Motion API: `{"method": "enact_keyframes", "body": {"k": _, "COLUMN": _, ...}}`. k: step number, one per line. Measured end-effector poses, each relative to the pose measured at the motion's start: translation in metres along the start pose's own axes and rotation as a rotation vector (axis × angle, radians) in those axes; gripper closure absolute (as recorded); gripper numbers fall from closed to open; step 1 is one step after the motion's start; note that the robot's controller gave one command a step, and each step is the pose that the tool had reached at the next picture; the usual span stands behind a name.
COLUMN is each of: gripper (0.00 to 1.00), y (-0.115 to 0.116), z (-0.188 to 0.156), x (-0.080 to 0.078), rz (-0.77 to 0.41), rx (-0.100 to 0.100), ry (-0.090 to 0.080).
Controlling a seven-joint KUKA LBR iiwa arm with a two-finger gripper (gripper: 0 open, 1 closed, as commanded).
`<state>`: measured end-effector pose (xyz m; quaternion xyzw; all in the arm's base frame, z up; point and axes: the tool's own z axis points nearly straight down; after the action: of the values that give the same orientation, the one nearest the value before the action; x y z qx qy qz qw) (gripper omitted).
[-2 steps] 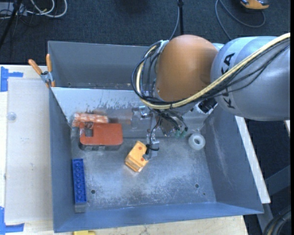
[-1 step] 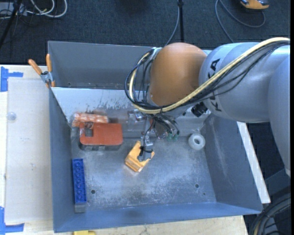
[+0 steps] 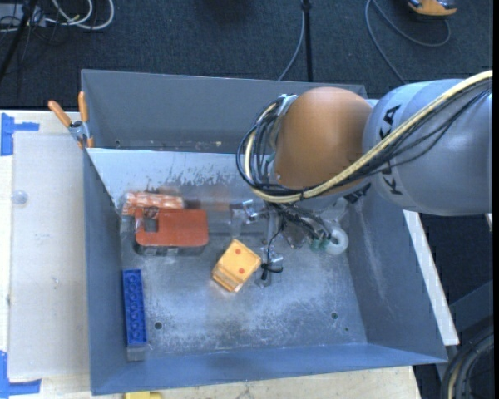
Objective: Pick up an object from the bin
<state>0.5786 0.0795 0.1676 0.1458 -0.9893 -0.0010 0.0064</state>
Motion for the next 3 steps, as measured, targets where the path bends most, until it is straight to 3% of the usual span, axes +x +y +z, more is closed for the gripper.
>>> {"method": "enact_keyframes", "body": {"k": 1, "gripper": 0.0, "y": -0.003, "z": 0.023, "x": 0.001, "rz": -0.232, "rx": 0.006, "ry": -0.013}}
{"method": "enact_keyframes", "body": {"k": 2, "gripper": 0.0, "y": -0.015, "z": 0.058, "x": -0.009, "rz": -0.166, "rx": 0.0, "ry": -0.004}}
{"method": "enact_keyframes", "body": {"k": 3, "gripper": 0.0, "y": -0.019, "z": 0.081, "x": -0.011, "rz": -0.205, "rx": 0.001, "ry": -0.001}}
